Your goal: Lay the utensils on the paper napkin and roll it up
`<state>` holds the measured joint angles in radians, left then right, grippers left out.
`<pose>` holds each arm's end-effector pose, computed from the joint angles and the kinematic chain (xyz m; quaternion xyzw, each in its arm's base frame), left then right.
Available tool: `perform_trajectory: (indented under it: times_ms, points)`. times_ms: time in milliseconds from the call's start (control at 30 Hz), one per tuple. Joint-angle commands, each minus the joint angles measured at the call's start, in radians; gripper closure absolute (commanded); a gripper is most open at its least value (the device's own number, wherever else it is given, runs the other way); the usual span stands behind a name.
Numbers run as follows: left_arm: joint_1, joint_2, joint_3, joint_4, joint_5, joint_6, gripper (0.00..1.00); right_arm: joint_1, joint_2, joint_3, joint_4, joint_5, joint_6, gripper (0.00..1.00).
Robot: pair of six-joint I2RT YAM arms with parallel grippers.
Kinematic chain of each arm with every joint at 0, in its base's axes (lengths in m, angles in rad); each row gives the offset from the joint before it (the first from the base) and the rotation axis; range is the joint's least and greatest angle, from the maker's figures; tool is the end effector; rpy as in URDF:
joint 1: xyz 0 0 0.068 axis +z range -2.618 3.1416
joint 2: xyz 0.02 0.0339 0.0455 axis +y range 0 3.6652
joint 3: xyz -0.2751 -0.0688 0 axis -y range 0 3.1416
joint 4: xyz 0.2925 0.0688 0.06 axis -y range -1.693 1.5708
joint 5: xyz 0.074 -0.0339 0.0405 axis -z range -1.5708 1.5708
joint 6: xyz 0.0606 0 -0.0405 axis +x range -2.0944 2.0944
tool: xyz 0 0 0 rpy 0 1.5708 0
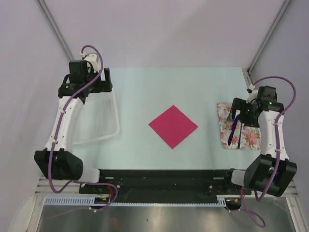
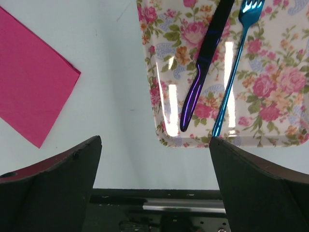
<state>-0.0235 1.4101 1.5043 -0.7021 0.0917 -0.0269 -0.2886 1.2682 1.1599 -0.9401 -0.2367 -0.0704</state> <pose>0.3716 -0.0143 0.3956 0.0197 0.8854 -0.0523 0.4614 0.2932 -0.0722 0.2890 0.0741 0.9569 0.0665 0.2727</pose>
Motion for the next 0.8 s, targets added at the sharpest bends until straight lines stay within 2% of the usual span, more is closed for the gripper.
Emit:
perform_trajectory:
  times_ms: [0,233,433,567,600,633,767]
  points:
    - [-0.009,-0.033,-0.022,0.045,-0.061,-0.008,0.00,-0.050,0.037,0.029,-0.072,-0.015,0.066,0.00]
    - [-0.009,-0.028,-0.078,0.125,-0.044,-0.051,0.00,-0.171,0.134,0.063,-0.107,-0.036,0.101,0.00]
    - [-0.009,0.001,-0.119,0.187,0.003,-0.116,0.00,-0.178,0.204,0.080,-0.141,-0.052,0.133,0.00]
    - [-0.009,0.041,-0.107,0.193,0.028,-0.172,0.00,-0.178,0.249,0.044,-0.102,0.005,0.150,0.09]
    - [-0.009,0.049,-0.098,0.188,0.037,-0.177,0.00,-0.179,0.258,0.037,-0.091,0.008,0.149,0.13]
    - [-0.009,0.058,-0.095,0.185,0.036,-0.188,0.00,-0.178,0.275,0.024,-0.066,0.014,0.152,0.22]
    - [-0.009,0.084,-0.082,0.158,0.031,-0.194,0.00,-0.167,0.313,0.026,-0.003,0.040,0.184,0.39]
